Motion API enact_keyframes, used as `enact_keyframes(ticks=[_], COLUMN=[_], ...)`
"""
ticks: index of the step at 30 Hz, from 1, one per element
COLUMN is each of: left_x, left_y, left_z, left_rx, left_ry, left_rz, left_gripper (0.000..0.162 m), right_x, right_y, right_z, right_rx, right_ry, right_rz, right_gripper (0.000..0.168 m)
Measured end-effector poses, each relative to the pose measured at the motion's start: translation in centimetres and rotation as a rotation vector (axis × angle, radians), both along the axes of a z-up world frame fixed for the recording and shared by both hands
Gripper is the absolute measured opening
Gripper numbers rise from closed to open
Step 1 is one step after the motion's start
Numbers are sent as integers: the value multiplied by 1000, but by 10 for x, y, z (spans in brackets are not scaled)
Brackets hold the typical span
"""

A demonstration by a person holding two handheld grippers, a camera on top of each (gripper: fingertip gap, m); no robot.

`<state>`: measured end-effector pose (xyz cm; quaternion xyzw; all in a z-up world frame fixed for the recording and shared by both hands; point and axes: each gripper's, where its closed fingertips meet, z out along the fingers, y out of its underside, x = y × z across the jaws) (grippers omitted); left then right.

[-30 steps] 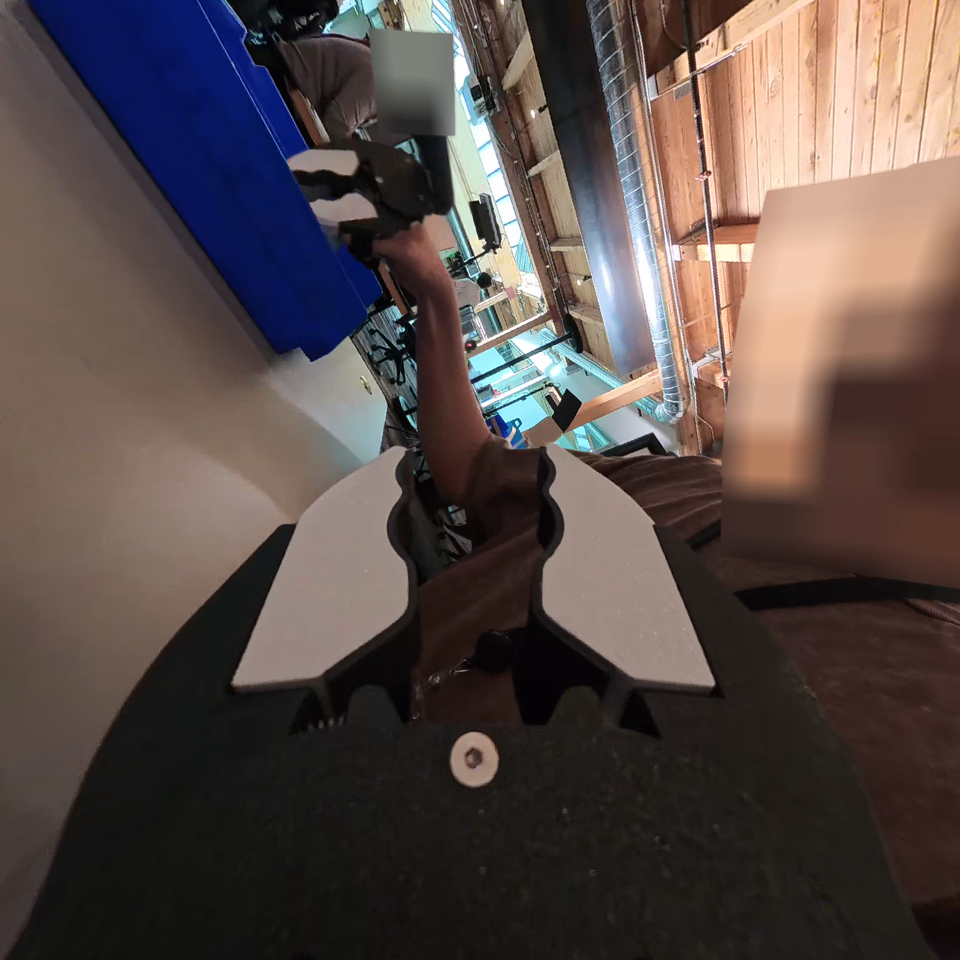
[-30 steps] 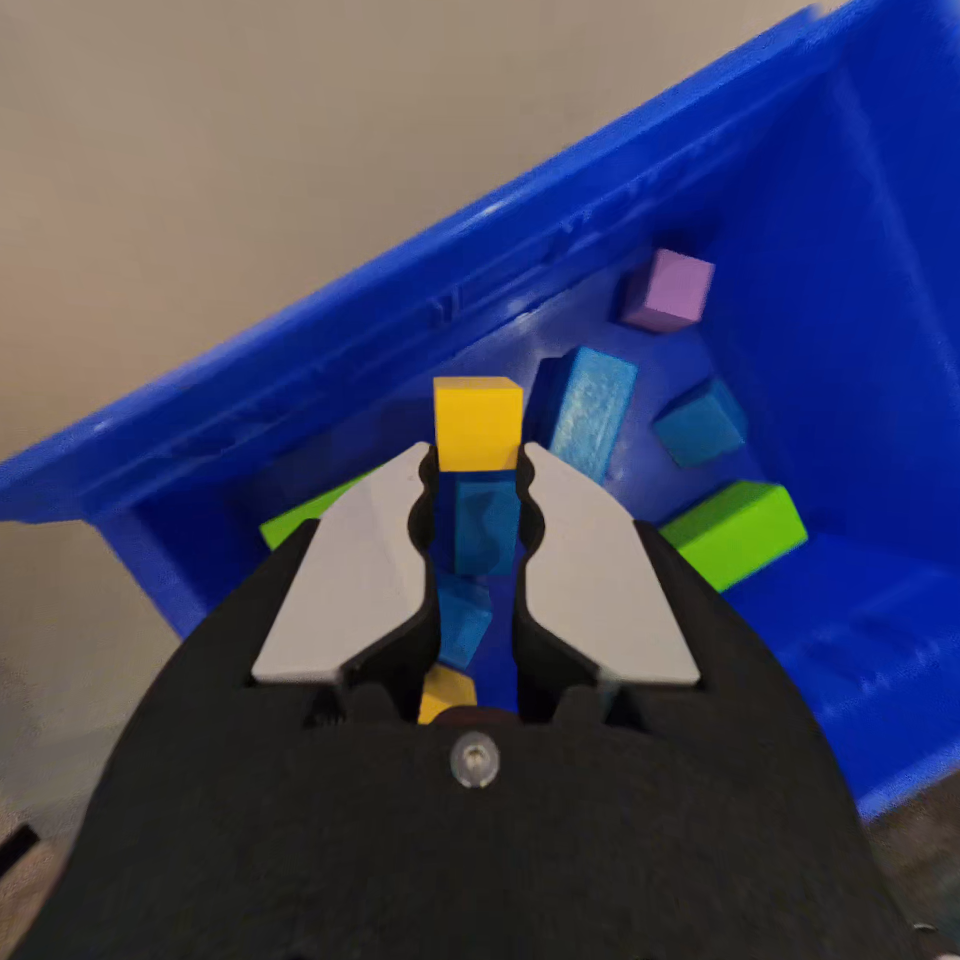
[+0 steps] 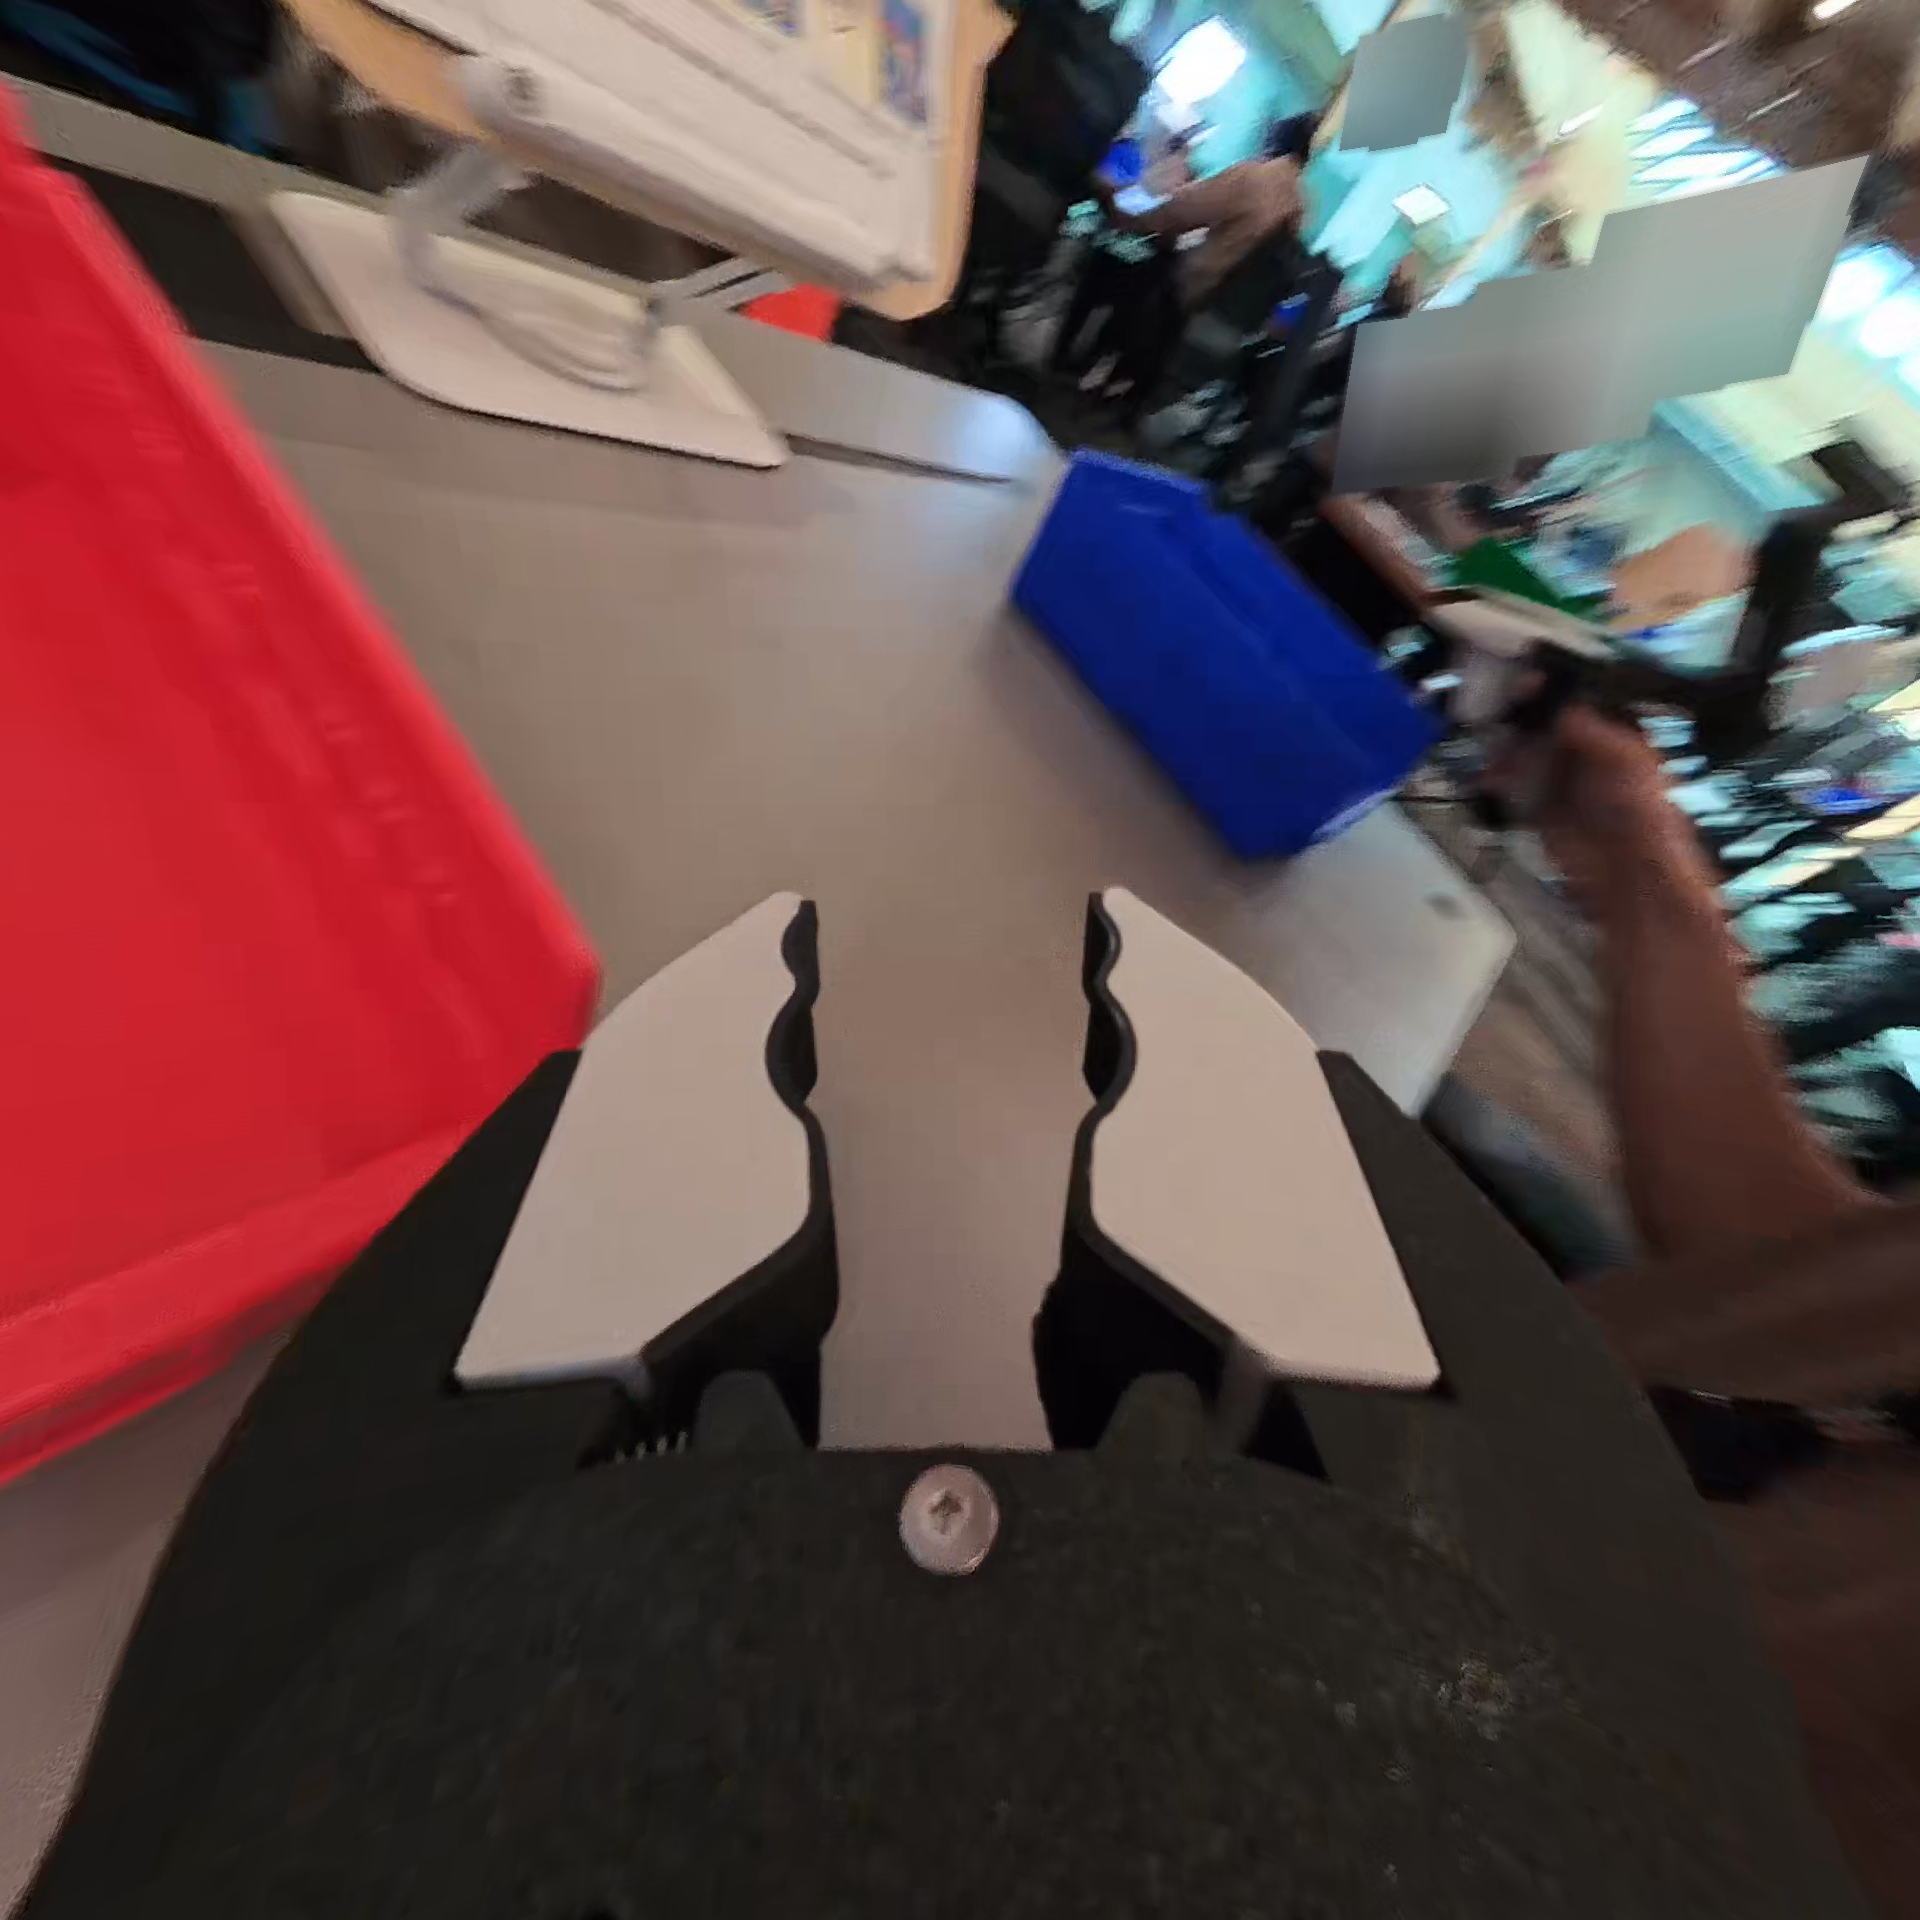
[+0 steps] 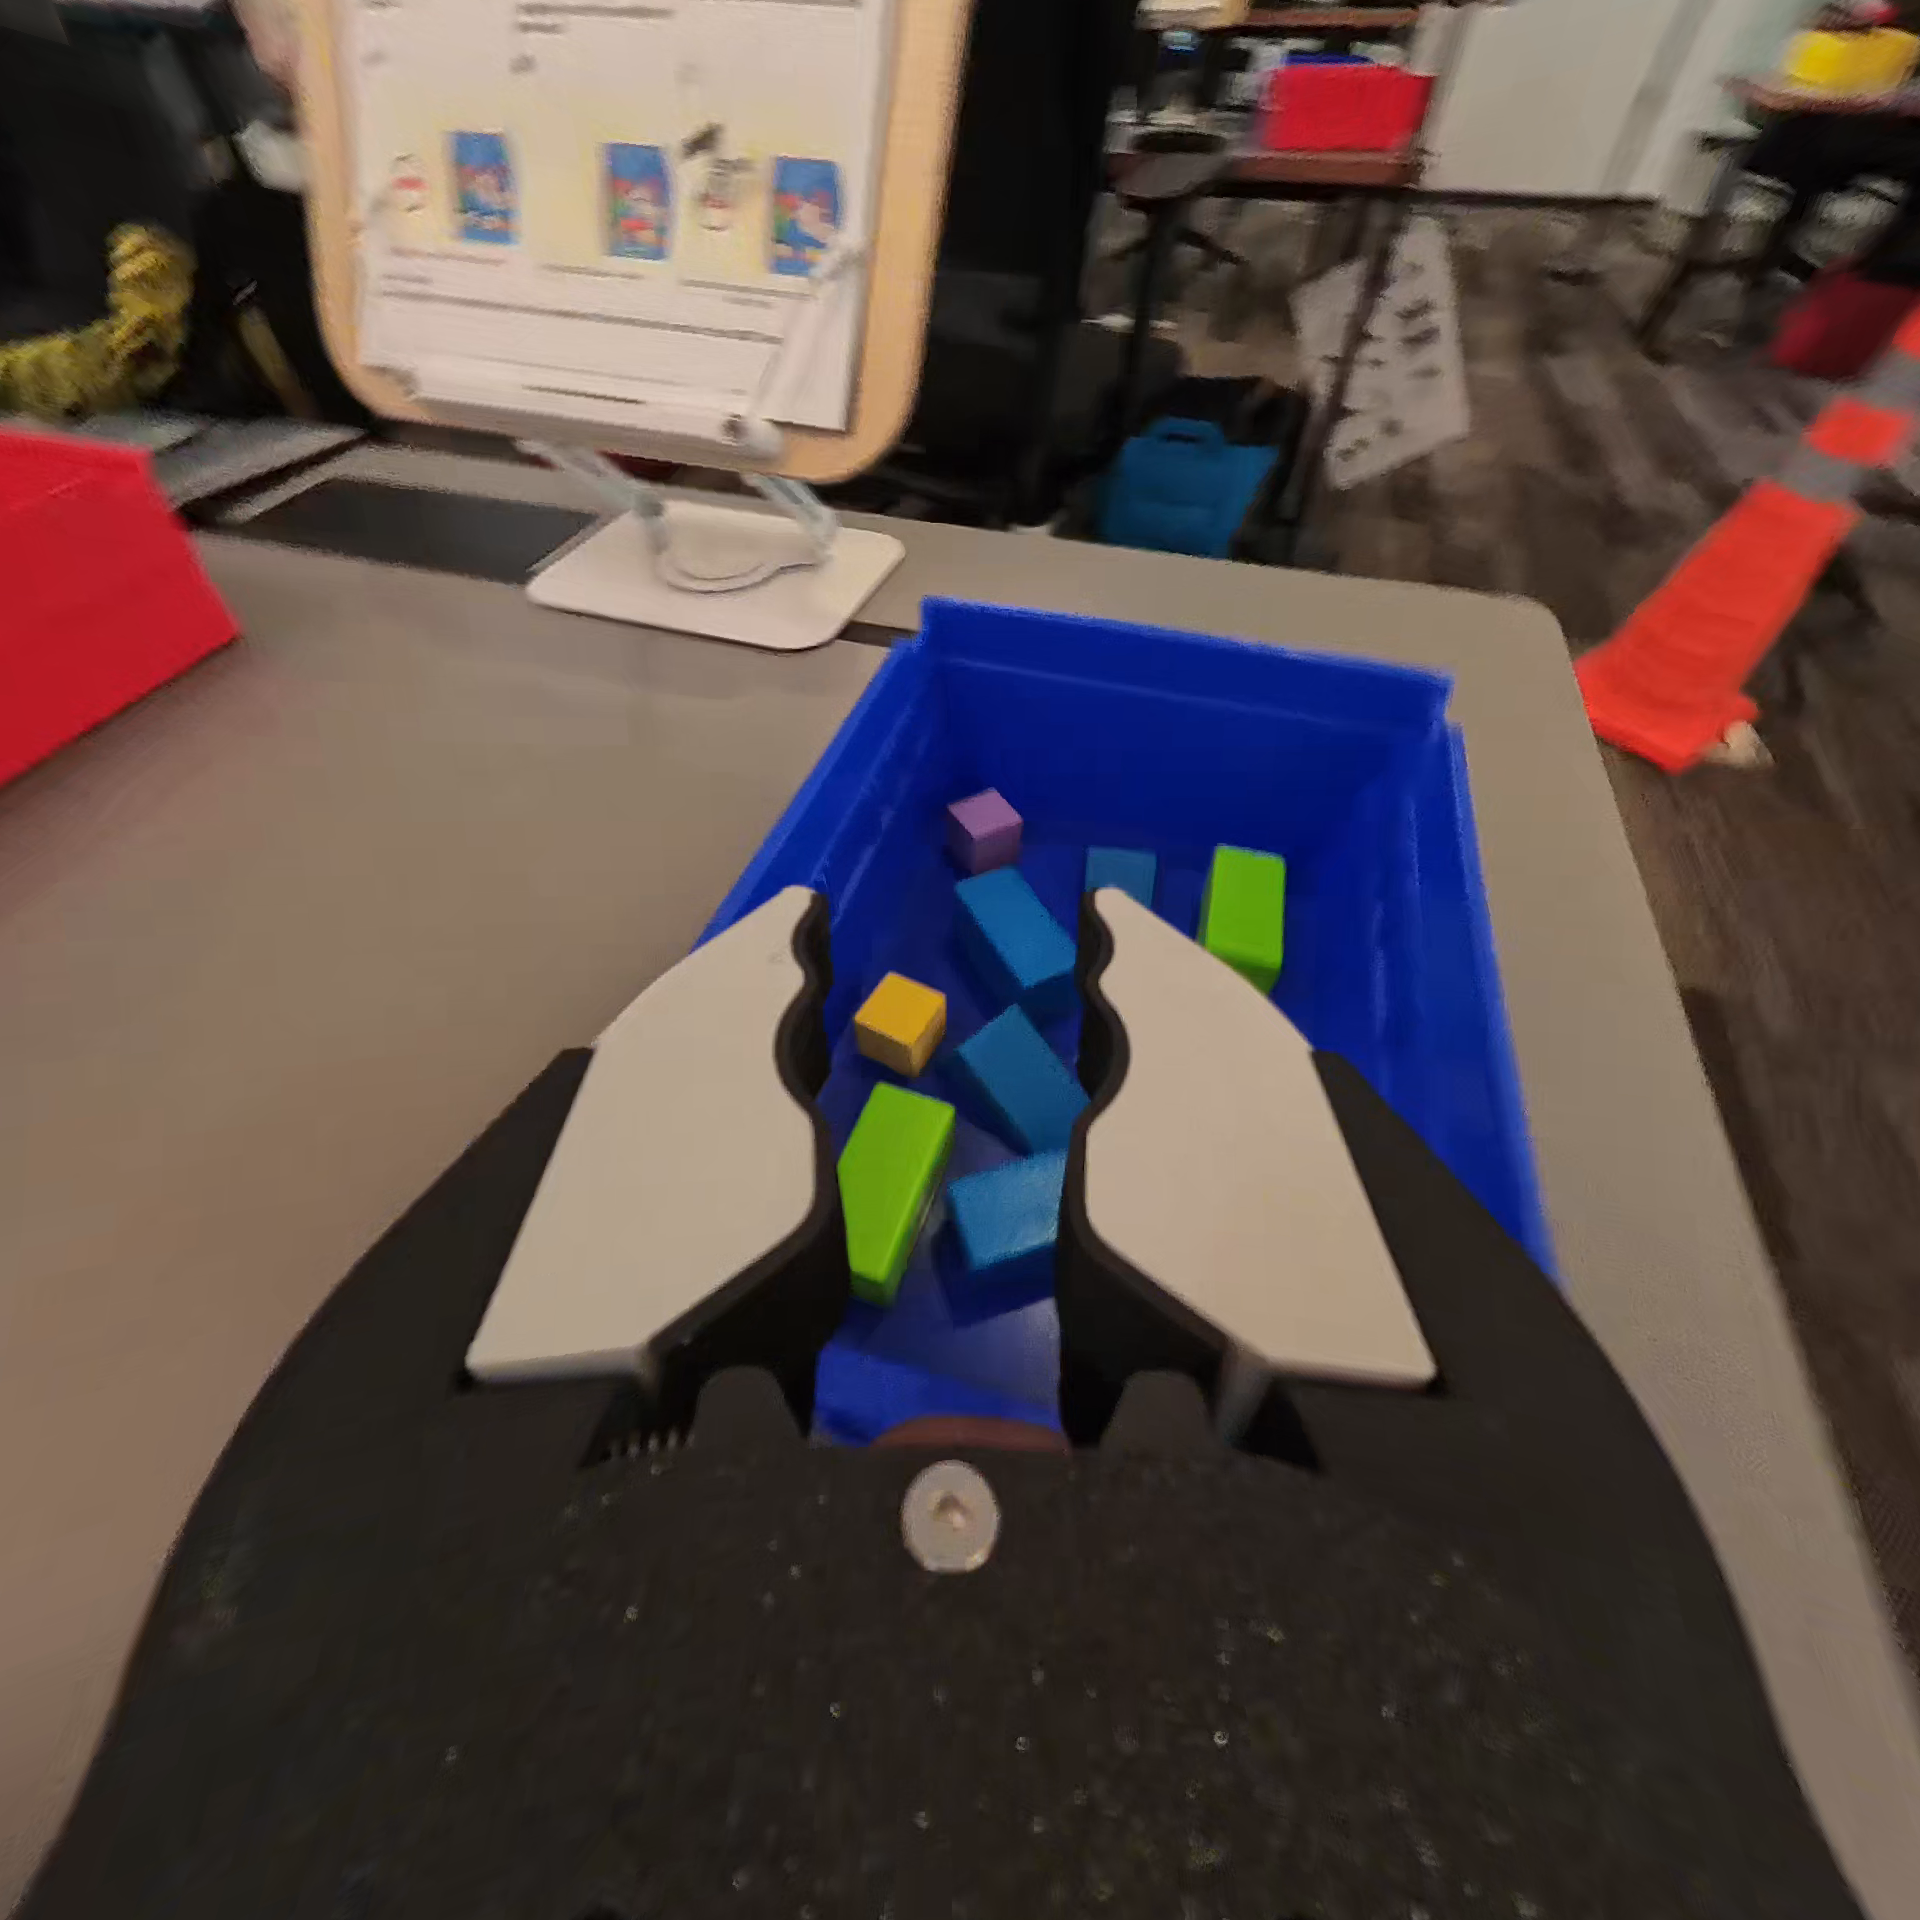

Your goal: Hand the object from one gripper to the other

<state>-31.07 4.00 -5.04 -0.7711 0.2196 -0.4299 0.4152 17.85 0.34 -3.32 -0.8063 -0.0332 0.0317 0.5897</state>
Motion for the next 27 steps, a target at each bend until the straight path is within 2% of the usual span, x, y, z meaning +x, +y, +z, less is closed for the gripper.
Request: enact_keyframes(ticks=[3, 5, 10, 14, 18, 21, 24, 27], left_x=[-30, -45, -66, -89, -107, -120, -114, -94], left_y=[8, 7, -5, 4, 40, 87, 136, 182], left_z=[-26, -38, -61, -56, -61, -68, -70, -68], left_rx=[87, 108, 12, -14, -174, -257, -320, -309], left_ry=[198, 256, 240, 283, 488, 653, 720, 735], left_rz=[153, 223, 230, 257, 230, 241, 211, 156], left_gripper=[57, 57, 54, 51, 56, 60, 61, 59], right_x=[-7, -14, -32, -46, -53, -55, -52, -47], right_y=[-14, -23, -41, -40, -33, -33, -37, -39], right_z=[-32, -38, -40, -41, -39, -36, -36, -38], right_rx=[38, 84, 209, 225, 238, 254, 260, 261], right_ry=[78, 86, 6, -48, -49, 0, 23, -6], right_rz=[-150, -208, -274, -235, -194, -171, -157, -157], right_gripper=[45, 45, 45, 45, 45, 48, 48, 48])
